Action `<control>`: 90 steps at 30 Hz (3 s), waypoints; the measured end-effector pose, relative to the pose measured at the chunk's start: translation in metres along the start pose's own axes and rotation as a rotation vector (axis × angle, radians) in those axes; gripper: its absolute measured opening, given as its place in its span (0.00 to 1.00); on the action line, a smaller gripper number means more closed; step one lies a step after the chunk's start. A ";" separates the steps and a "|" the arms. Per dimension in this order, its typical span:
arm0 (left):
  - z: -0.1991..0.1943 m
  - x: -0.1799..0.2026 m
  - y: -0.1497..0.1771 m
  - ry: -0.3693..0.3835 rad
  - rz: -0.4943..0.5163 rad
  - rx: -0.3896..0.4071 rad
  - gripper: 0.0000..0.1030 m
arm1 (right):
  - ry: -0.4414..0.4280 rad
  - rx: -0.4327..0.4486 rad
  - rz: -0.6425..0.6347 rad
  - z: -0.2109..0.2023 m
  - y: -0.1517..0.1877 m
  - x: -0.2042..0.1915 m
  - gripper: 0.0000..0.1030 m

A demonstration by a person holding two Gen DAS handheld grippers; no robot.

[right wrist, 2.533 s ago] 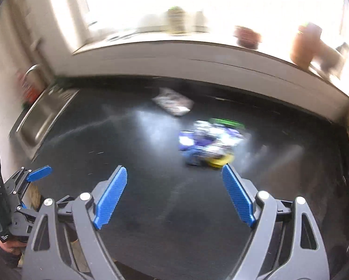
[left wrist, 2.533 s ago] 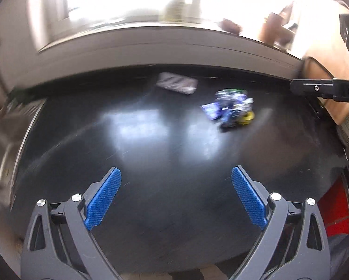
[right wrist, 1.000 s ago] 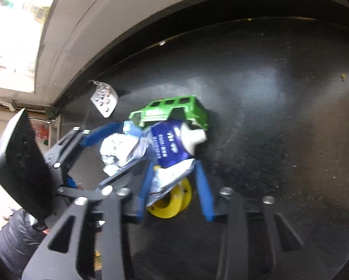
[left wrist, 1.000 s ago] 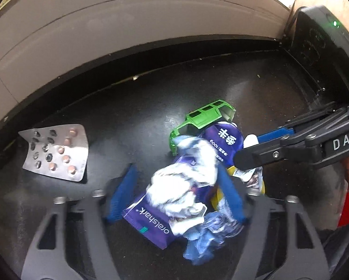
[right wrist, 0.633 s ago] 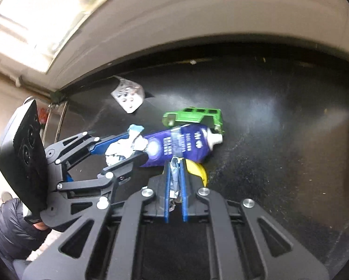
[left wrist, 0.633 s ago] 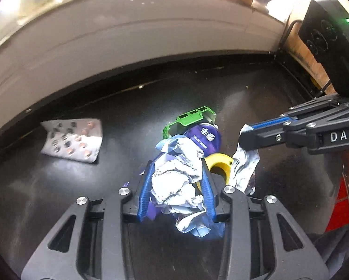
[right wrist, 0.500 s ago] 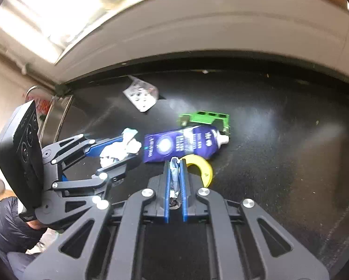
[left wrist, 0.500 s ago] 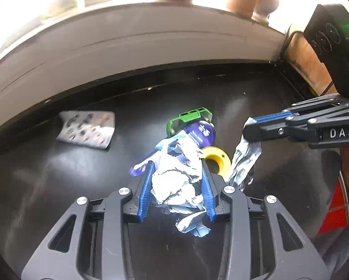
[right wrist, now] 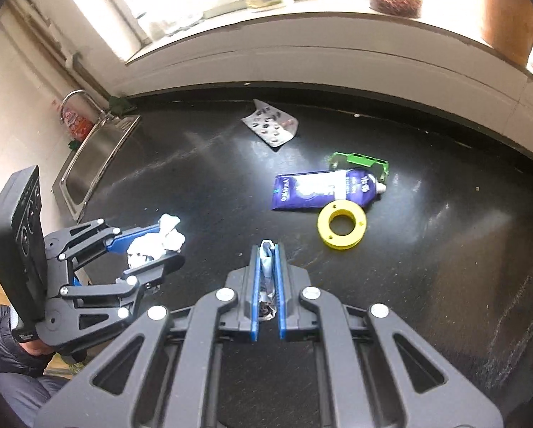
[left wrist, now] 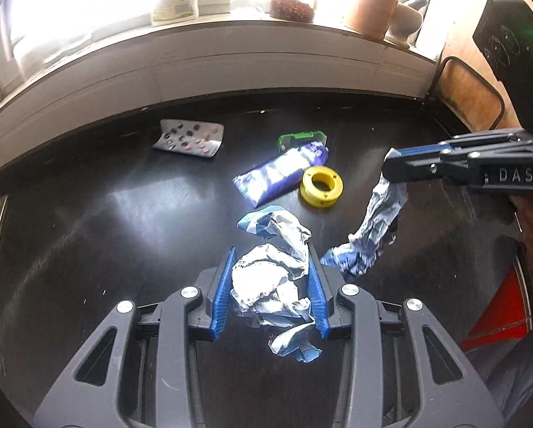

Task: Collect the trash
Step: 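Carry both foil pieces to the black bin and open both tools over it, then return both empty tools over the counter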

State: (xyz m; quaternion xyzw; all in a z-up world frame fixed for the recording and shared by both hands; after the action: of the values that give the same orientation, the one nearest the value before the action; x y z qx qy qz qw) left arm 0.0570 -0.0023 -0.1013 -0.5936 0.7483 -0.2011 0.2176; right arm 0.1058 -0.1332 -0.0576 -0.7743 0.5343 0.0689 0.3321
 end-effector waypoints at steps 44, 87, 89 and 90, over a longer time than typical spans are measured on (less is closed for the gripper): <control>-0.118 -0.329 0.457 -0.519 -0.959 -0.237 0.36 | -0.302 -0.640 -0.814 0.412 0.155 -0.501 0.08; -0.087 -0.206 0.189 -0.246 -0.478 -0.025 0.88 | -0.020 -0.056 -0.343 0.122 -0.025 -0.216 0.76; -0.076 -0.175 0.148 -0.200 -0.369 0.009 0.88 | 0.040 -0.003 -0.274 0.089 -0.032 -0.171 0.76; -0.070 -0.159 0.130 -0.177 -0.322 0.020 0.88 | 0.069 0.024 -0.236 0.070 -0.032 -0.148 0.77</control>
State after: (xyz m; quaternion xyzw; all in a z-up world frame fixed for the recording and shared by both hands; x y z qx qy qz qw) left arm -0.0546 0.1839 -0.1023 -0.7188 0.6195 -0.1877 0.2537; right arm 0.0892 0.0308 -0.0290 -0.8296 0.4514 -0.0040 0.3286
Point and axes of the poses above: each gripper's, at about its wrist camera, not at the fingertips, and z roughly the way its jaws point, x to its right, y to its underside, the point moved 3 cm from there along z, roughly the way its jaws point, and after that the axes turned 13 degrees about -y, right-handed, at the moved point
